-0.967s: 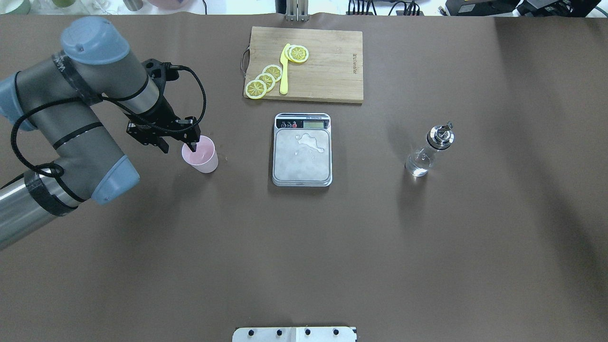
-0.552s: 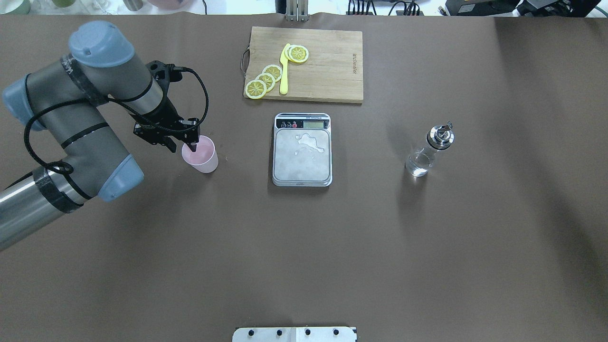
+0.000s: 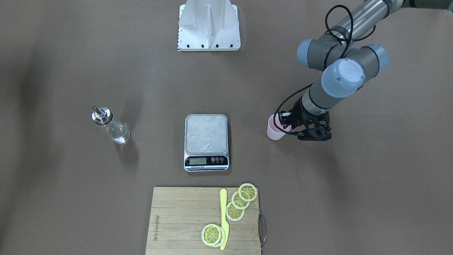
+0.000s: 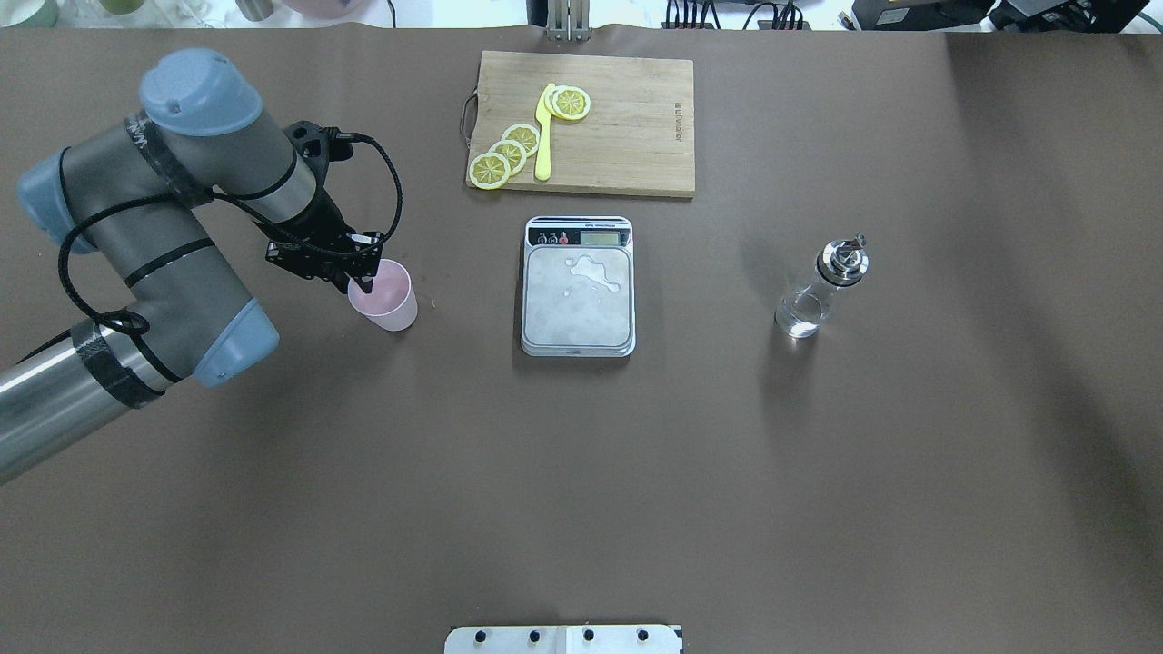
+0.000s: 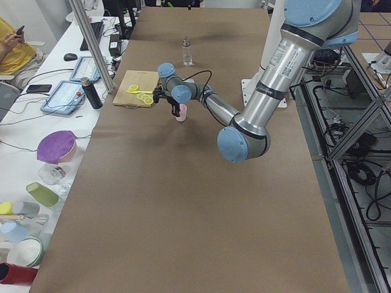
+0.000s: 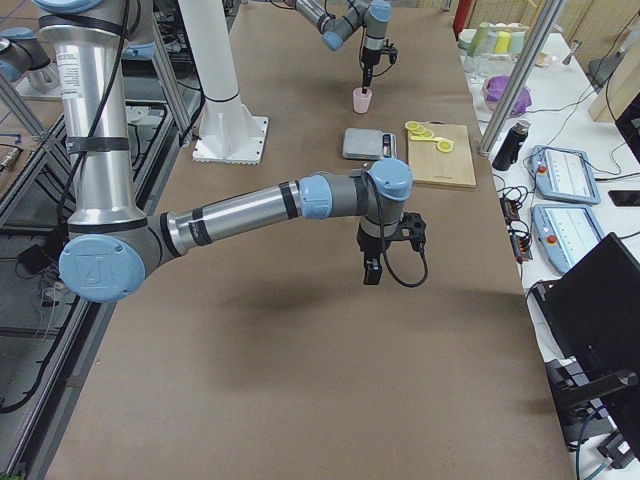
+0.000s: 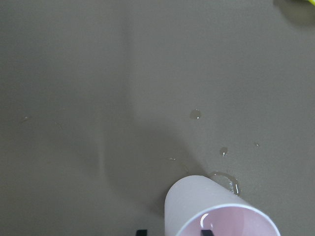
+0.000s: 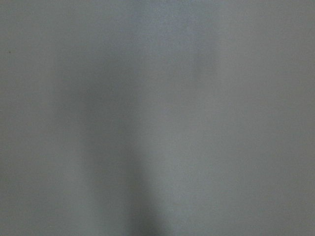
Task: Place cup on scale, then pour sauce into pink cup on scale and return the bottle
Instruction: 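Reach the left gripper to the pink cup and grasp its rim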
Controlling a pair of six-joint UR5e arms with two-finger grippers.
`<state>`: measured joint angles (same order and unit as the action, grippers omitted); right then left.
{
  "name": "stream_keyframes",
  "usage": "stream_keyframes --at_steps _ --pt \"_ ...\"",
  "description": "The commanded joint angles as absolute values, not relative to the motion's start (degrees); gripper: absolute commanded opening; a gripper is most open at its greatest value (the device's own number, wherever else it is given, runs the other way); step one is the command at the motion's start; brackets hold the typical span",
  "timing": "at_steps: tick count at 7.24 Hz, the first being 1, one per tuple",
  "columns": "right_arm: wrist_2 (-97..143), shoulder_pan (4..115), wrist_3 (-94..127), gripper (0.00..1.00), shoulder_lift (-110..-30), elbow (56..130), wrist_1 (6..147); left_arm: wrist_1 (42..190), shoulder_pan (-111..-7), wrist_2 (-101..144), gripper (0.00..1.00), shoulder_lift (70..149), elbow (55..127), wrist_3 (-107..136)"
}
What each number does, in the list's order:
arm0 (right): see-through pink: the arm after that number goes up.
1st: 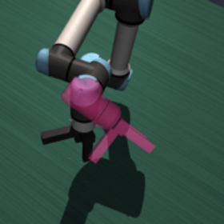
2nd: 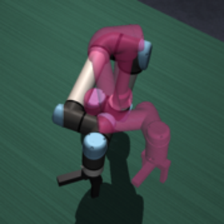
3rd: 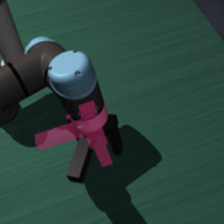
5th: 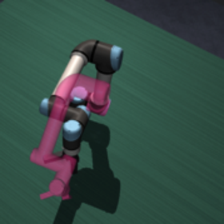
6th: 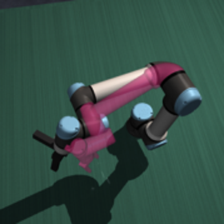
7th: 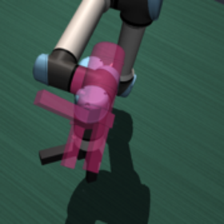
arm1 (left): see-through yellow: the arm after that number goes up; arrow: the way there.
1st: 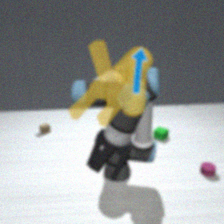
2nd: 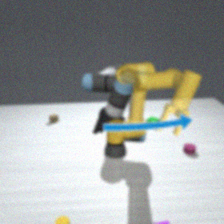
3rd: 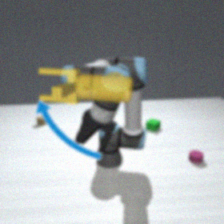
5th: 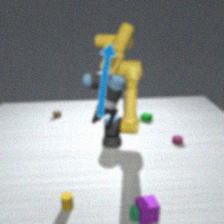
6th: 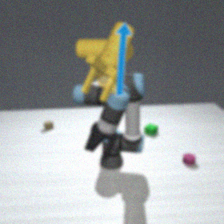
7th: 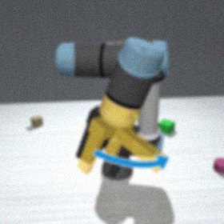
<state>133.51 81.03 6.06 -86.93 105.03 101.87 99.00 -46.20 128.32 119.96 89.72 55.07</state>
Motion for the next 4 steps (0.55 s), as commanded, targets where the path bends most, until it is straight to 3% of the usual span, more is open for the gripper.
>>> stream_keyframes --at_steps 1,4 --pt "133.5 81.0 6.1 1.00 -86.9 105.0 101.9 98.9 -46.2 128.3 0.00 119.9 90.3 54.9" --pt "133.5 81.0 6.1 1.00 -86.8 105.0 101.9 97.5 -47.5 128.2 0.00 122.1 91.8 58.5"
